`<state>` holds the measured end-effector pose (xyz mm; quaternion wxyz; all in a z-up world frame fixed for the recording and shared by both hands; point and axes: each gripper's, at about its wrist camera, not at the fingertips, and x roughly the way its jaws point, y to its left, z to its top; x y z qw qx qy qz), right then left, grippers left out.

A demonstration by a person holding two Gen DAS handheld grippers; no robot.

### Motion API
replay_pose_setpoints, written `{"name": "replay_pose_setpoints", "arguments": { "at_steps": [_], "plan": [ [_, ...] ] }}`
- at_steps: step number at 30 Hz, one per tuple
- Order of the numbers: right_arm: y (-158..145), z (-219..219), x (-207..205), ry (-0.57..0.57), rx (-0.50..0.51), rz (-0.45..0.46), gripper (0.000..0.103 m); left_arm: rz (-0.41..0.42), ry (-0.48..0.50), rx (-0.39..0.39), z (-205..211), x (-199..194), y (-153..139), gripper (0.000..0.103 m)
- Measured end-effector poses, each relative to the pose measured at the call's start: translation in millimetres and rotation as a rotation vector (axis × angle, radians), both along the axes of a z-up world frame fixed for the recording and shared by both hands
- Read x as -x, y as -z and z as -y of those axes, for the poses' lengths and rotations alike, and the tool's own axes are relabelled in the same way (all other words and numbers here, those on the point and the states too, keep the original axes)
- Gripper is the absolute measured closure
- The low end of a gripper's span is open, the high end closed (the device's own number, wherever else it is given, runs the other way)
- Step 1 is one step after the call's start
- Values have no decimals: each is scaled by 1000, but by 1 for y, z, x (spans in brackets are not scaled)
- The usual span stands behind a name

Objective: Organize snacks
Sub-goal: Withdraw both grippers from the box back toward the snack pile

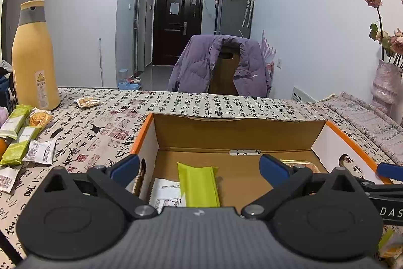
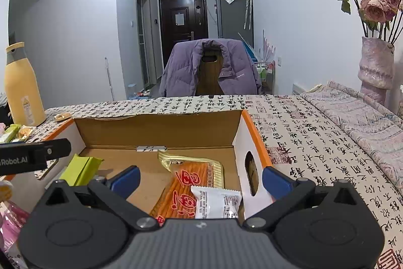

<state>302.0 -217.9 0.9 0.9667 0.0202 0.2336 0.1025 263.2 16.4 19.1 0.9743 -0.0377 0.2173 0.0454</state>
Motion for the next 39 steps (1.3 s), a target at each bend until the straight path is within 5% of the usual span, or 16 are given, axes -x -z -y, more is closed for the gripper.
{"name": "replay_pose_setpoints", "arguments": {
  "at_steps": [19, 39],
  "plan": [
    [-45, 13, 44, 21, 9, 68, 0, 101, 26, -24, 17, 49, -61, 0],
    [-38, 9, 164, -31, 48, 74, 0, 85, 17, -31, -4, 156, -50, 0]
  ]
}}
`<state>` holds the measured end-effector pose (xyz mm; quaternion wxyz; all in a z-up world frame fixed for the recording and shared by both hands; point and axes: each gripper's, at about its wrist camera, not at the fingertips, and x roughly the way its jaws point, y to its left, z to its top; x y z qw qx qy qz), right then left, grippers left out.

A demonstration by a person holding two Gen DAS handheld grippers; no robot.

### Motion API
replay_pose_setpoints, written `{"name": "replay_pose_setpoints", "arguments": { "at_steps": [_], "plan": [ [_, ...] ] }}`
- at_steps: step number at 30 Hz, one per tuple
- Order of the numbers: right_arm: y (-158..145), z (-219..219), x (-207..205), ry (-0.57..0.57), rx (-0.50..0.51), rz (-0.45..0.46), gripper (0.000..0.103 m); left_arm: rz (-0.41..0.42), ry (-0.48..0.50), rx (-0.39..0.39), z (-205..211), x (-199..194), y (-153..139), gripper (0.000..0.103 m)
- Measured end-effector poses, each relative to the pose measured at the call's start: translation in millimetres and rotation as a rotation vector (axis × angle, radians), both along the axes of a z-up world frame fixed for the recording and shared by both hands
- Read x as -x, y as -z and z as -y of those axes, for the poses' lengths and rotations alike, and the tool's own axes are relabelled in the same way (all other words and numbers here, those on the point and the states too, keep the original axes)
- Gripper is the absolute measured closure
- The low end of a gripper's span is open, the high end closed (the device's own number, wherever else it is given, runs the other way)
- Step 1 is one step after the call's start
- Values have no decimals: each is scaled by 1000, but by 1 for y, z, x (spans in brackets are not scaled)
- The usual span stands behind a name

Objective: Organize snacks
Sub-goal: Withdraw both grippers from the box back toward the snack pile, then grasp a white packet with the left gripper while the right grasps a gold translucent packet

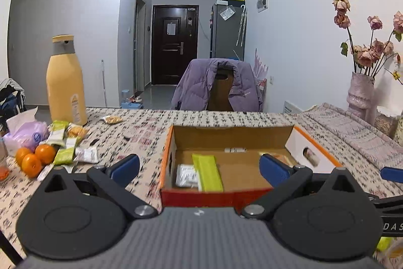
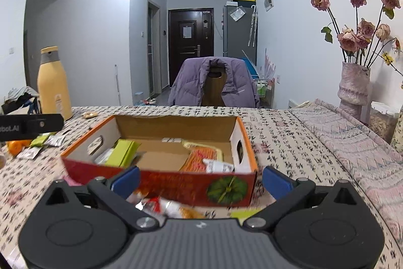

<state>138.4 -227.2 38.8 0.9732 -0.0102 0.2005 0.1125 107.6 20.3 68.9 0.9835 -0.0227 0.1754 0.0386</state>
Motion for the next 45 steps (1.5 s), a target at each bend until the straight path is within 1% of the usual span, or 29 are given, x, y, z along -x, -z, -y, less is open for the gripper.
{"name": "replay_pose_setpoints", "arguments": {
  "at_steps": [6, 12, 13, 14, 16, 18, 22, 24, 25, 26, 30, 31, 32, 33, 34, 37, 45],
  "plan": [
    [12, -15, 42, -45, 18, -3, 0, -19, 4, -1, -8, 36, 16, 0],
    [30, -34, 72, -74, 23, -29, 2, -48, 8, -7, -15, 60, 35, 0],
    [34, -37, 76, -78, 20, -34, 4, -56, 5, -3, -17, 63, 38, 0],
    [37, -39, 80, -84, 14, -37, 11, -64, 1, 1, -20, 66, 41, 0],
    [43, -44, 87, -98, 8, -52, 18, -79, -9, 6, -24, 71, 48, 0],
    [49, -48, 93, -96, 12, -61, 19, -98, -18, 15, -30, 76, 56, 0],
    [61, -56, 98, -95, 18, -94, 23, -123, -28, 26, -40, 86, 65, 0],
    [65, -59, 97, -85, 18, -110, 30, -131, -33, 29, -45, 90, 68, 0],
    [67, -61, 96, -75, 16, -114, 36, -133, -33, 31, -46, 91, 69, 0],
    [68, -62, 94, -66, 14, -118, 38, -134, -33, 32, -47, 93, 70, 0],
    [75, -64, 84, -44, -6, -155, 40, -137, -21, 29, -49, 98, 71, 0],
    [77, -64, 82, -46, -13, -164, 43, -139, -16, 28, -49, 98, 72, 0],
    [79, -64, 80, -50, -18, -173, 52, -142, -13, 27, -48, 98, 72, 0],
    [81, -64, 79, -54, -23, -180, 55, -146, -9, 25, -47, 99, 73, 0],
    [81, -65, 79, -60, -28, -180, 58, -150, -6, 23, -47, 99, 74, 0],
    [78, -65, 84, -70, -18, -149, 59, -169, 7, 21, -46, 98, 79, 0],
    [62, -55, 94, -61, -47, -71, 59, -248, 28, 13, -40, 88, 92, 0]
  ]
}}
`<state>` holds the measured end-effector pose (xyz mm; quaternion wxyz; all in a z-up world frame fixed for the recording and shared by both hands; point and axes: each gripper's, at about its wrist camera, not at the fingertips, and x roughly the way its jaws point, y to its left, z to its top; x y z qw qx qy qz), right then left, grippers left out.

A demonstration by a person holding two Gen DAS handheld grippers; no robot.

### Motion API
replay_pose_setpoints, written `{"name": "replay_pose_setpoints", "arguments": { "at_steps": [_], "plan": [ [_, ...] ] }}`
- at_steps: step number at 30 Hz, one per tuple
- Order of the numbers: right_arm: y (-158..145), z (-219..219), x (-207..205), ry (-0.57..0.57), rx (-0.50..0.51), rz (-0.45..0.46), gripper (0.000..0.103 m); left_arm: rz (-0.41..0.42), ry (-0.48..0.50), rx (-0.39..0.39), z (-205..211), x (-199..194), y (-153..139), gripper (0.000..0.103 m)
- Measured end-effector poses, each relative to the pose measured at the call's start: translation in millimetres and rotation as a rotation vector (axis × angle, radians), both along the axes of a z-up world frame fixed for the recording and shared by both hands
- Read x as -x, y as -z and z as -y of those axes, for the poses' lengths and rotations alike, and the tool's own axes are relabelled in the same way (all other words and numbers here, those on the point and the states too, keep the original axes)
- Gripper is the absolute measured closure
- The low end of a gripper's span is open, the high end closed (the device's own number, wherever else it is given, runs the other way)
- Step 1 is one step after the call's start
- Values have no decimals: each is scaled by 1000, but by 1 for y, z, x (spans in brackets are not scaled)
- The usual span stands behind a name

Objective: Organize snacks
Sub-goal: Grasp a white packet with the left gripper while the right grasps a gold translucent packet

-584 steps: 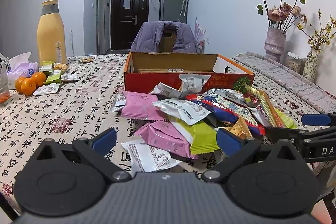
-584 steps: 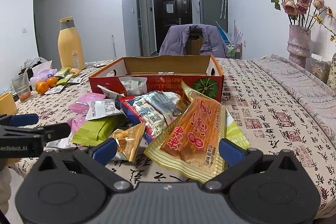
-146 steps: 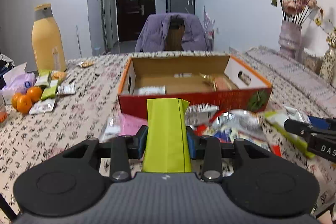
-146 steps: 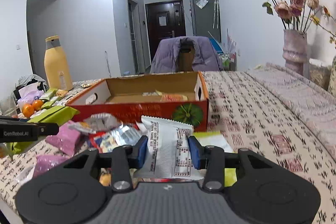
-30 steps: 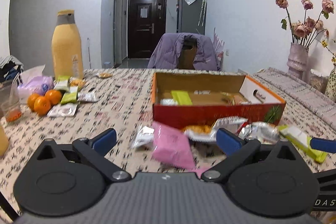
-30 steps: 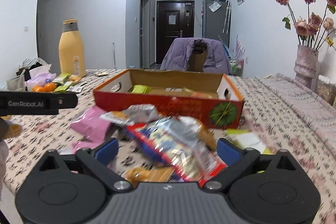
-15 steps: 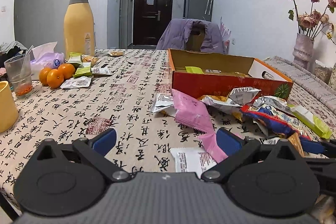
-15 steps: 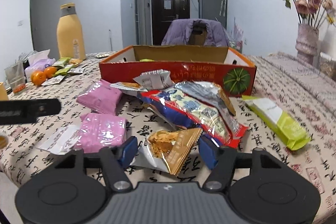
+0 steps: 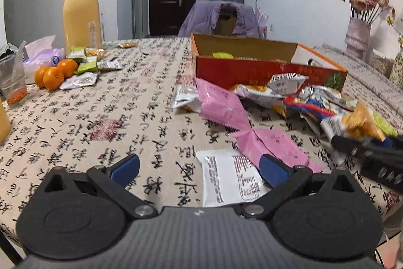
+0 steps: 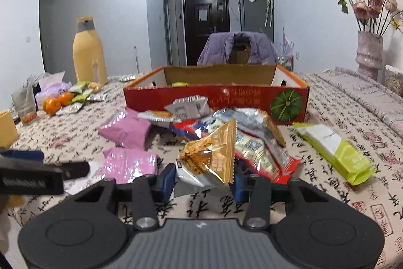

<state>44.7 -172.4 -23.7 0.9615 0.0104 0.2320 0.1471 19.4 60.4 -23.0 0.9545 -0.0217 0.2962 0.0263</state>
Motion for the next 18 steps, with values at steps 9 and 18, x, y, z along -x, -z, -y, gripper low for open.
{"name": "replay_pose_setpoints", "arguments": {
  "at_steps": [9, 18],
  "plan": [
    [-9, 27, 3, 43, -42, 44, 59, -83, -29, -19, 10, -19, 17, 0],
    [-4, 35, -1, 41, -64, 35, 59, -81, -67, -23, 11, -23, 19, 0]
  ]
}}
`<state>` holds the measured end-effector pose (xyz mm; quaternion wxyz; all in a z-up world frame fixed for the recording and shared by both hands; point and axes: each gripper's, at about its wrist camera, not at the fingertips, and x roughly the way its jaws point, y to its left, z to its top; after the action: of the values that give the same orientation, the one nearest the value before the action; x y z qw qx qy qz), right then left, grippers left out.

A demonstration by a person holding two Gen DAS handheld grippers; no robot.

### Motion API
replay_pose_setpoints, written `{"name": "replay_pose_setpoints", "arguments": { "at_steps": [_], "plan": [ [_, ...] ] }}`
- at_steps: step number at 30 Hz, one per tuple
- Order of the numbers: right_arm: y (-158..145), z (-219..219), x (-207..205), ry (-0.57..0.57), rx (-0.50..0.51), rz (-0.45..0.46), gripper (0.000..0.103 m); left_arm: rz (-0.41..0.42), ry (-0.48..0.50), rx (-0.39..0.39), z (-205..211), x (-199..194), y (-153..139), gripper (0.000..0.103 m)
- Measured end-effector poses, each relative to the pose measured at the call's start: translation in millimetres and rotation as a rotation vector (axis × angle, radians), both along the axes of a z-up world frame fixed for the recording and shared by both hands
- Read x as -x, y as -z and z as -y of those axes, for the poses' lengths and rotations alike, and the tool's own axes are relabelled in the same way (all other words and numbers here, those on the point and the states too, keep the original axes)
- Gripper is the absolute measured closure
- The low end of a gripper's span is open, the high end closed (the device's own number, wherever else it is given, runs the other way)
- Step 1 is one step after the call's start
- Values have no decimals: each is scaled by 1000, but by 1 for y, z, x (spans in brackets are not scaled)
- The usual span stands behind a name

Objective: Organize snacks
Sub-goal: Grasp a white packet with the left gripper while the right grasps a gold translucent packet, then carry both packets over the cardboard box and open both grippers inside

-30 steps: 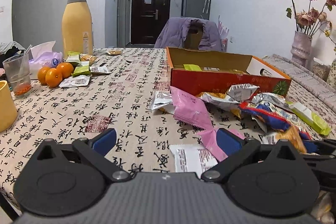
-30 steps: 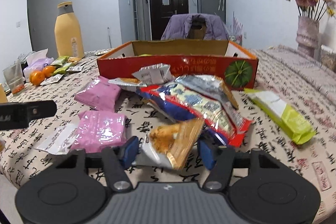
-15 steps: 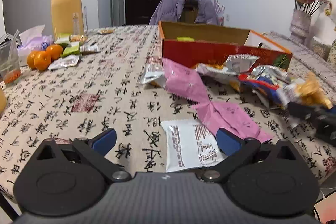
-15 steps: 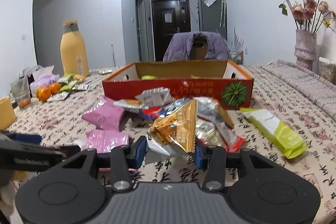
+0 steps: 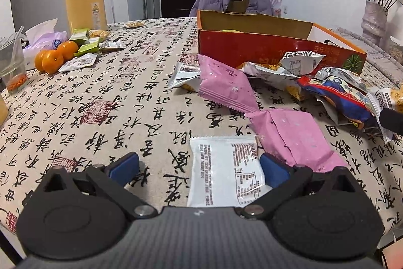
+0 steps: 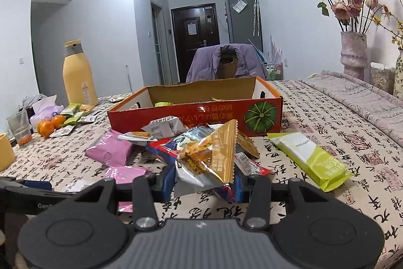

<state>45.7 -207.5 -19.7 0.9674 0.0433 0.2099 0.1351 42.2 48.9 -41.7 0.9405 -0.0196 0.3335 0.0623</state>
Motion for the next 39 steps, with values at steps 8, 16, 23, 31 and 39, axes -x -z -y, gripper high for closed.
{"name": "replay_pose_setpoints", "arguments": {
  "at_steps": [8, 16, 23, 31, 39],
  "plan": [
    [2, 5, -3, -1, -15, -3, 59, 0, -3, -4, 2, 1, 0, 1],
    [1, 10, -7, -4, -31, 1, 58, 50, 37, 0, 13, 18, -6, 52],
    [3, 10, -11, -20, -34, -10, 58, 73, 44, 18, 15, 24, -7, 57],
    [0, 13, -16, -18, -33, -10, 58, 124, 41, 10, 14, 30, -23, 57],
    [-7, 19, -22, -3, -20, -16, 58, 157, 47, 25, 15, 23, -43, 57]
  ]
}}
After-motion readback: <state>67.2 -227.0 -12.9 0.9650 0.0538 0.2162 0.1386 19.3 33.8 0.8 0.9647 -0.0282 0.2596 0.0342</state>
